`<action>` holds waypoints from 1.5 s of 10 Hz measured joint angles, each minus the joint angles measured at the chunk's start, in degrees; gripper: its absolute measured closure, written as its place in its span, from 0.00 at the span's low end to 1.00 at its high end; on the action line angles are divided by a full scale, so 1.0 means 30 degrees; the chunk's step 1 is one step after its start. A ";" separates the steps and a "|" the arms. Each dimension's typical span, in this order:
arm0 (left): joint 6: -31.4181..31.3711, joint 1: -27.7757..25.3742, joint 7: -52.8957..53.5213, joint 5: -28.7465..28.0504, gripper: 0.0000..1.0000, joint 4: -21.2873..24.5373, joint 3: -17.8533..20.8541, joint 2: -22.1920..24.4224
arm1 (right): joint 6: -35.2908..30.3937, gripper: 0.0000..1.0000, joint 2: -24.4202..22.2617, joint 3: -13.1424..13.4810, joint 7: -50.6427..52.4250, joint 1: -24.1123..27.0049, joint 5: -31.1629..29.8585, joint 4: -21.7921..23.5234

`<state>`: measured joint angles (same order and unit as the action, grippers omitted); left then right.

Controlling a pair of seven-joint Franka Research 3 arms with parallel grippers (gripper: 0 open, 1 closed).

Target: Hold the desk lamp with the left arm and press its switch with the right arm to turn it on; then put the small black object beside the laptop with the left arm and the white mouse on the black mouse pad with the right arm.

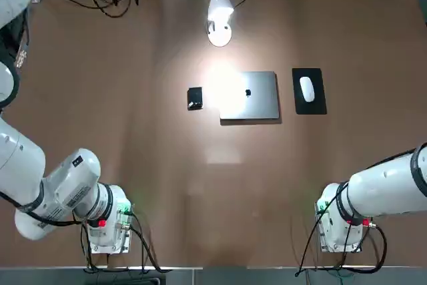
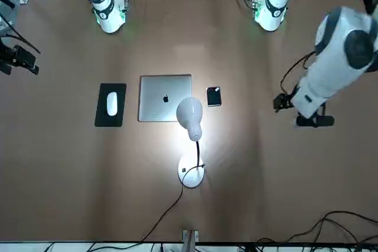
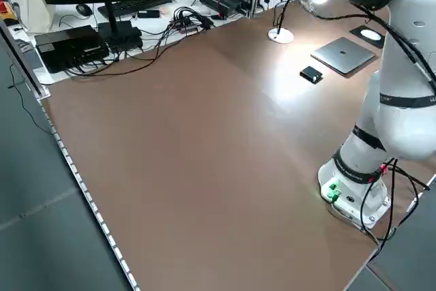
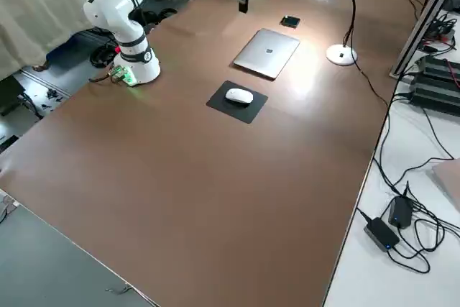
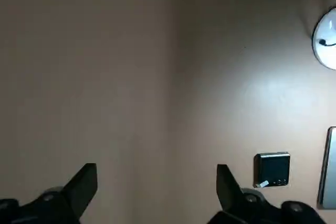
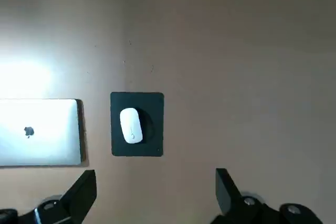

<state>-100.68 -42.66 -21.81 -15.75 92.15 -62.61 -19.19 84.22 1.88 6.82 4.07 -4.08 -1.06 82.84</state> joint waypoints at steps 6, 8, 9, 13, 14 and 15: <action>0.5026 0.4418 0.4963 0.3360 0.01 -0.4738 0.8103 0.1297 | 0.0503 0.00 -0.0010 -0.0017 0.0341 0.0089 -0.0125 -0.1179; 0.5350 0.8694 0.7301 0.5585 0.00 -0.4714 1.4703 0.3492 | 0.0500 0.00 0.0011 -0.0009 0.0341 0.0180 -0.0134 -0.1178; 0.5552 1.0498 0.8042 0.5976 0.00 -0.4404 1.7247 0.4414 | 0.0500 0.00 0.0020 -0.0008 0.0345 0.0310 -0.0134 -0.1178; 0.4978 1.3852 0.7427 0.6023 0.00 -0.1423 2.0259 0.6827 | 0.0505 0.00 0.0023 -0.0036 0.0379 0.0425 -0.0134 -0.1178; 0.4755 1.3885 0.7181 0.6023 0.00 -0.1178 2.0258 0.6912 | 0.0506 0.00 0.0024 -0.0040 0.0379 0.0425 -0.0134 -0.1178; 0.4443 1.3889 0.7022 0.6023 0.00 -0.1002 2.0238 0.6901 | 0.0510 0.00 0.0024 -0.0040 0.0379 0.0425 -0.0134 -0.1178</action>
<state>-87.35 -0.99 -0.74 2.32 89.15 -1.90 1.51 85.75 1.95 6.70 5.21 -2.80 -1.46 79.31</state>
